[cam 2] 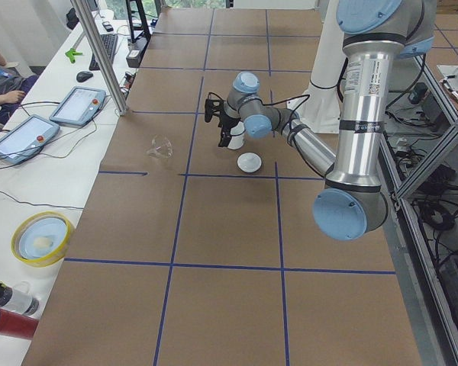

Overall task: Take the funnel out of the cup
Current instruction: 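Move the left gripper to the white lid and grasp its knob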

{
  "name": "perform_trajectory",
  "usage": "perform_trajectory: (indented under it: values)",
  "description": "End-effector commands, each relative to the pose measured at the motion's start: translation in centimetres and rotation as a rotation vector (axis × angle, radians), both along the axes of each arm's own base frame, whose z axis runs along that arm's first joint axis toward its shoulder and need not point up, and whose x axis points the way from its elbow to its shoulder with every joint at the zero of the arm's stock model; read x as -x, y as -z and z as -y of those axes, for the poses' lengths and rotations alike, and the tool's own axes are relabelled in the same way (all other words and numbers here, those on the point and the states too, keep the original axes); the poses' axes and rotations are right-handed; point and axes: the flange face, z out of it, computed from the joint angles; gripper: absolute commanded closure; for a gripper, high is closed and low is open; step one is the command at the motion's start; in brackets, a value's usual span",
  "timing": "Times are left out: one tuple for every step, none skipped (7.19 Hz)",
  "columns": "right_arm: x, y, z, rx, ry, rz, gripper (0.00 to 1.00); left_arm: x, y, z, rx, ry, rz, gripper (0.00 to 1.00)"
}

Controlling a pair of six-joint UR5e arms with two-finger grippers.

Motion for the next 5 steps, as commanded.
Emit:
perform_trajectory:
  values:
    - [0.0, 0.0, 0.0, 0.000, 0.000, 0.000, 0.00, -4.8, -2.3, -3.4, 0.060, -0.109, 0.073, 0.00]
    - [0.0, 0.0, 0.0, 0.000, 0.000, 0.000, 0.00, -6.8, -3.1, -4.7, 0.086, -0.132, 0.084, 0.00]
    - [0.0, 0.0, 0.0, 0.000, 0.000, 0.000, 0.00, -8.3, -3.4, -5.7, 0.084, -0.142, 0.097, 0.00]
    - [0.0, 0.0, 0.0, 0.000, 0.000, 0.000, 0.00, -9.5, -3.7, -6.1, 0.079, -0.150, 0.108, 0.00]
    - [0.0, -0.1, 0.0, 0.001, 0.000, 0.000, 0.00, -10.5, -3.7, -6.6, 0.078, -0.166, 0.111, 0.03]
